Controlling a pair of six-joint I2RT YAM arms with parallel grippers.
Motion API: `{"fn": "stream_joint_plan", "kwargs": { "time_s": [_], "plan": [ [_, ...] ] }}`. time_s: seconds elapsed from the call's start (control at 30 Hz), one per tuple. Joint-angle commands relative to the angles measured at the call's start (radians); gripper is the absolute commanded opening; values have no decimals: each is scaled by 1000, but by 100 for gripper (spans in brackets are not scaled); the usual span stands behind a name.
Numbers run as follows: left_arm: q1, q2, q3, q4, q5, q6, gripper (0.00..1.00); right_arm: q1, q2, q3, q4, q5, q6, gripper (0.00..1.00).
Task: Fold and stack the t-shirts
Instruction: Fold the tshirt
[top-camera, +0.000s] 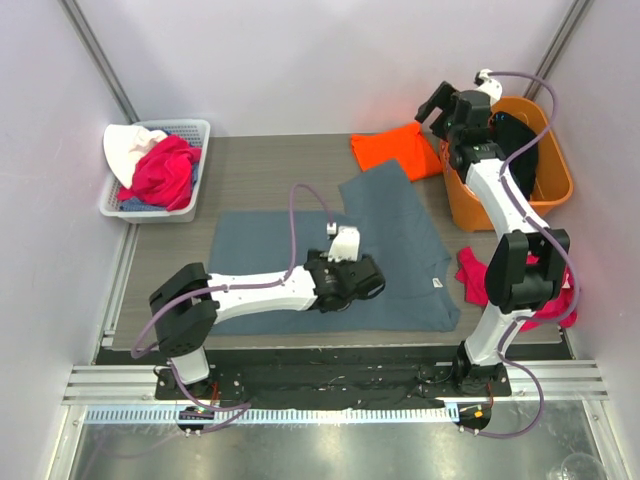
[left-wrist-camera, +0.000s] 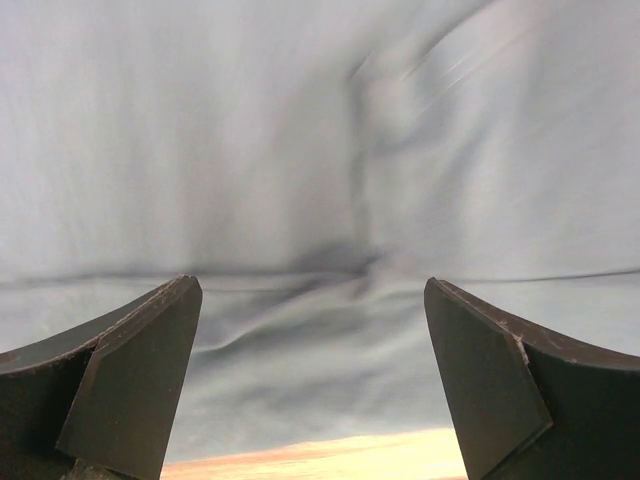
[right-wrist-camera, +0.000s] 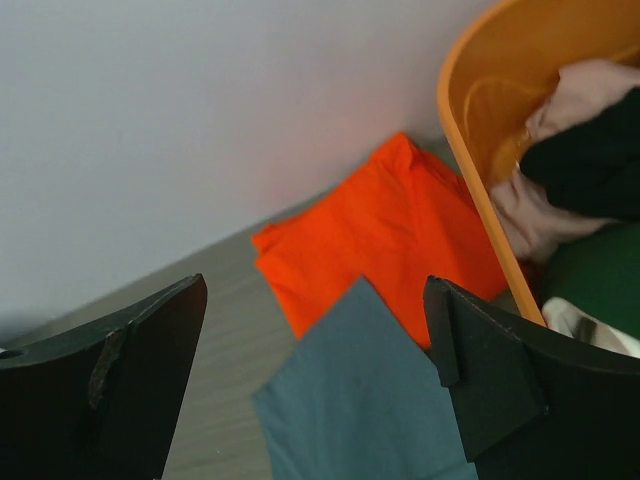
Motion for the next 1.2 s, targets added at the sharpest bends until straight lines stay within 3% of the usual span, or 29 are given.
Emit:
{"fn": "stream_joint_plan", "kwargs": {
  "time_s": [0.0,0.13,0.23,0.37,0.57,0.63,0.83,1.17],
  "plan": [
    [5,-79,200,-76,-87,150,100,4,-65,-59,-92,-24,-98,100],
    [40,-122,273,-87,-90,219,100,4,-33,-73,-118,-50,-147,100],
    [152,-194,219,-27,-23,290,100,2,49,-4,-183,-90,-198,100],
    [424,-283,77,67,127,406,100,4,144,80,-234,-84,-255,100],
    [627,-302,40,101,204,555,100,2,296,235,-284,-113,-299,100],
    [651,-302,23,110,230,566,100,1,341,272,-287,-111,-305,98],
    [655,-316,-48,127,253,554,100,2,451,358,-281,-182,-312,76],
    [669,-316,-114,156,256,538,100,10,554,403,-275,-297,-307,64]
  ]
}}
